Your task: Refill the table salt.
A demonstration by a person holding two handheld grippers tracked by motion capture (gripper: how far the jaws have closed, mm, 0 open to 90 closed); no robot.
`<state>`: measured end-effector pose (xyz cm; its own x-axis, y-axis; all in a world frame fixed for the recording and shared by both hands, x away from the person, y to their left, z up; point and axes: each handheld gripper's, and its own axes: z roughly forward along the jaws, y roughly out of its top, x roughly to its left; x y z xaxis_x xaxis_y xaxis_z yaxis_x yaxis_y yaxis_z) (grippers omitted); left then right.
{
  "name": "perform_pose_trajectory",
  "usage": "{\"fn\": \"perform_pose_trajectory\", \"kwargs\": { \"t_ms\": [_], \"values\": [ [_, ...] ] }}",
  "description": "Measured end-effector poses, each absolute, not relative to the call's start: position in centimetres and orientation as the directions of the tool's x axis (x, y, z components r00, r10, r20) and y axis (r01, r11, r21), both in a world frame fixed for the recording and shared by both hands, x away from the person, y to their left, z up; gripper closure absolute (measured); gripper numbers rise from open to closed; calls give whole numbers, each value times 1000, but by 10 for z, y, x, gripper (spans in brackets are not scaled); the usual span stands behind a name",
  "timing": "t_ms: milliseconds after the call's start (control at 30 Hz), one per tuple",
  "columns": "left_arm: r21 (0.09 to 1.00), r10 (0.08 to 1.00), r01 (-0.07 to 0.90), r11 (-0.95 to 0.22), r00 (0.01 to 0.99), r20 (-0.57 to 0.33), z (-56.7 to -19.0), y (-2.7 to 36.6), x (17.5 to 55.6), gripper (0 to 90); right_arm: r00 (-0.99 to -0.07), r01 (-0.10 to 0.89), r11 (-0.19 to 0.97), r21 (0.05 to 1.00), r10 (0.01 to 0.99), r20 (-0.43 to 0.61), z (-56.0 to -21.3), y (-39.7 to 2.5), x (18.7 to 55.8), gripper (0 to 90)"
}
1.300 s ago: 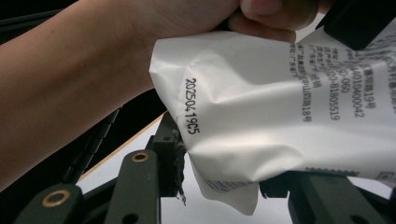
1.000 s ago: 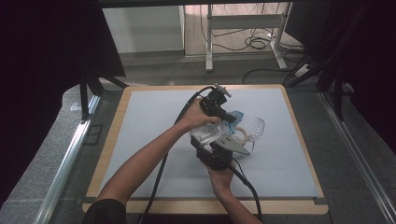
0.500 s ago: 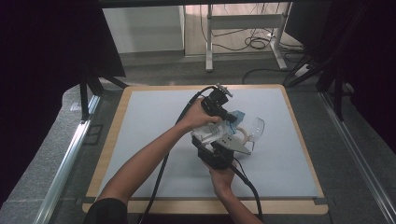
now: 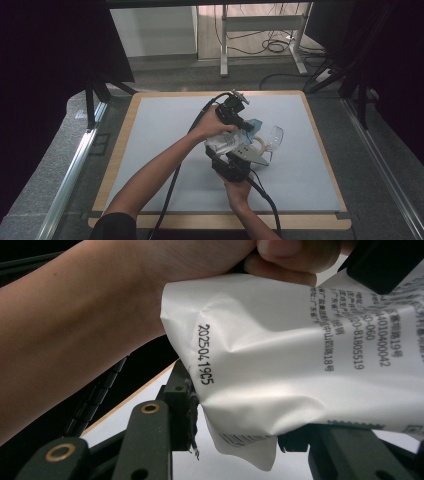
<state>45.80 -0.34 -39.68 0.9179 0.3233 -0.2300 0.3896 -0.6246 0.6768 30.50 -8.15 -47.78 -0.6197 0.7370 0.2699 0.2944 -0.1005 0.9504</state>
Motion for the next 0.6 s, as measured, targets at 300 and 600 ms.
{"fn": "perform_pose_trajectory", "kwargs": {
  "t_ms": [300,600],
  "values": [
    [678,320,387,-625,919,-229,-396,-5,459,891,-616,292,-100,951,741,267,-478,-82,305,592],
    [678,320,388,-624,919,-232,-397,-6,459,891,-613,294,-102,950,743,270,-478,-83,305,592]
  ]
}}
